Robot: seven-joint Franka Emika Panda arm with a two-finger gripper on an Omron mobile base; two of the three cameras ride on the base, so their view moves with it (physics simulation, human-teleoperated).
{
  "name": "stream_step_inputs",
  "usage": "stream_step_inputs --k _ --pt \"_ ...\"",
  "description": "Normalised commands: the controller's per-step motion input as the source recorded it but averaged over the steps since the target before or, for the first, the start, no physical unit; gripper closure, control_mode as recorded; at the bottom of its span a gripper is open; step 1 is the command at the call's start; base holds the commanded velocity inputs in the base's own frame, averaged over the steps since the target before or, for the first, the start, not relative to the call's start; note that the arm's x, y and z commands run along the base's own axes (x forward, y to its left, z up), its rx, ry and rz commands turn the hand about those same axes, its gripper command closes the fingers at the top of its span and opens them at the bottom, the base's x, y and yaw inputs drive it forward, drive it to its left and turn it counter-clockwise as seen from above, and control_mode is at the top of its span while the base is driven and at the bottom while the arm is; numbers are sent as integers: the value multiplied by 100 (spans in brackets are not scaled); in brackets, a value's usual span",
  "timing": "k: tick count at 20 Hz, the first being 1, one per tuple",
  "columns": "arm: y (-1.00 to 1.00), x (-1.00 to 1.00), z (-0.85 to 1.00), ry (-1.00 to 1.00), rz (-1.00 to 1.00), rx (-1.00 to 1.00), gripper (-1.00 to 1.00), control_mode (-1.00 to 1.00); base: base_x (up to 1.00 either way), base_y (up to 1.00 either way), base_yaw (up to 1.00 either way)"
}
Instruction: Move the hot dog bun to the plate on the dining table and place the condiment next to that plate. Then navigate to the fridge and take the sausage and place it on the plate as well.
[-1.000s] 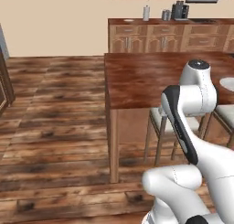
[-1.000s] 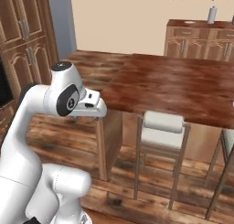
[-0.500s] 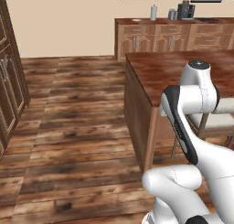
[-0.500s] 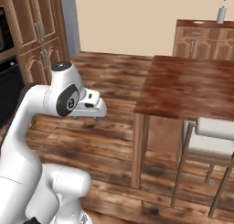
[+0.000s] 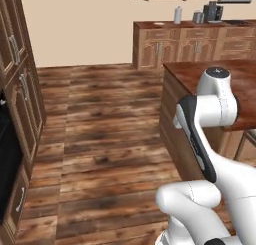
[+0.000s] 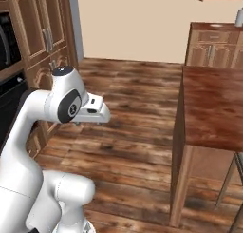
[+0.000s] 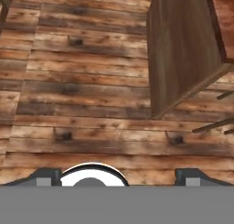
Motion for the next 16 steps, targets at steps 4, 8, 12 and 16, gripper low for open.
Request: stream_step_inputs --k 4,8,12,16 --pt "0 0 0 0 0 0 -100 100 100 65 -17" --pt "0 0 0 0 0 0 -100 100 100 19 -18" --pt "0 0 0 0 0 0 -100 100 100 0 -19" --pt "0 0 0 0 0 0 -100 100 100 3 -20"
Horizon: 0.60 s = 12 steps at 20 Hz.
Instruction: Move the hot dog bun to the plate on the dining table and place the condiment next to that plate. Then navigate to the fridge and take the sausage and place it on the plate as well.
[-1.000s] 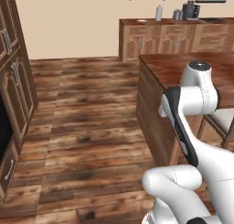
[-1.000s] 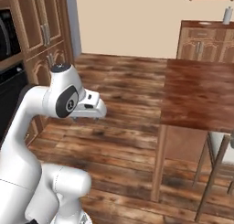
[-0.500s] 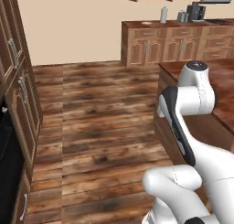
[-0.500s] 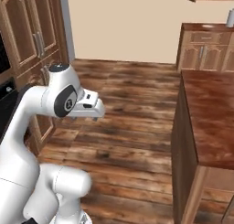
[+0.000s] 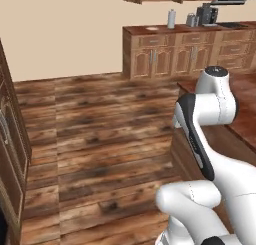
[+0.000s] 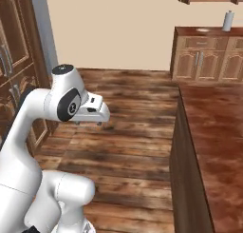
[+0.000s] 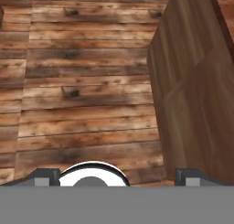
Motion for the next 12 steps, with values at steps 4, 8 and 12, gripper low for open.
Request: stream_step_inputs --k 4,8,12 --pt "0 0 0 0 0 0 -100 100 100 14 -19" --pt "0 0 0 0 0 0 -100 100 100 12 -19" --pt "0 0 0 0 0 0 -100 100 100 20 -18"
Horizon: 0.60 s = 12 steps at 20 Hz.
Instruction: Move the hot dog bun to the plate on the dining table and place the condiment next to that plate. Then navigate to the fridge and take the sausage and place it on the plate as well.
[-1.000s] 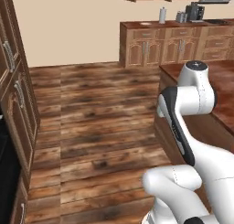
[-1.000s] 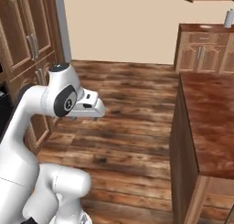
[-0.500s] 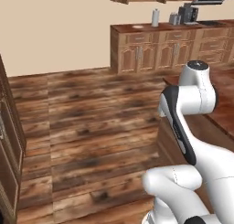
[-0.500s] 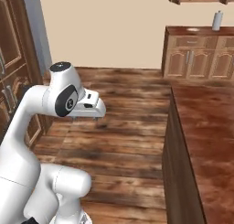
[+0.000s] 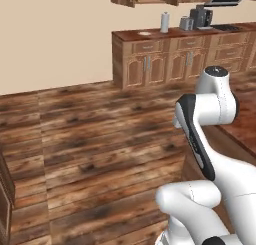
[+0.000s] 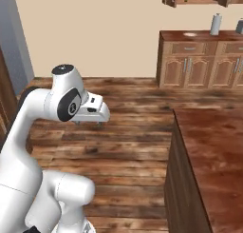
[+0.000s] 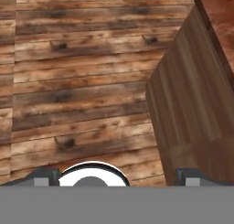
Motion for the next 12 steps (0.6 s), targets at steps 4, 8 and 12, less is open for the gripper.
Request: stream_step_inputs --k 4,8,12 --pt "0 0 0 0 0 0 -100 100 100 27 -18" --pt "0 0 0 0 0 0 -100 100 100 25 -17" --pt "0 0 0 0 0 0 -100 100 100 15 -15"
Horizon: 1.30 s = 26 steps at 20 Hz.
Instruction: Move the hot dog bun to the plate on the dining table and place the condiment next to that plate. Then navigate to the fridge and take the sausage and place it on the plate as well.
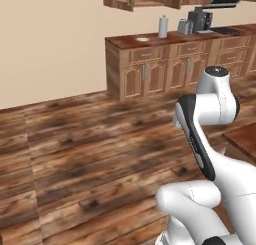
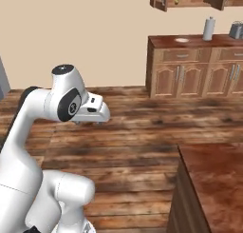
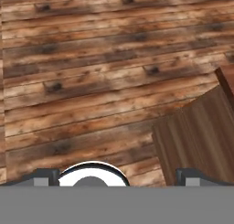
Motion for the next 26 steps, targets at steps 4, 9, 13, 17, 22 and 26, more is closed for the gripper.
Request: stream_step_inputs --k 4,9,13,17,22,26 --pt "0 0 0 0 0 0 -100 100 100 1 -13" --pt "0 0 0 0 0 0 -100 100 100 1 -13" --pt "0 0 0 0 0 0 -100 100 100 0 -12" --pt "0 0 0 0 0 0 -100 100 100 0 -12" --pt "0 0 0 0 0 0 -100 100 100 0 -12" --pt "0 0 0 0 0 0 -100 100 100 0 -10"
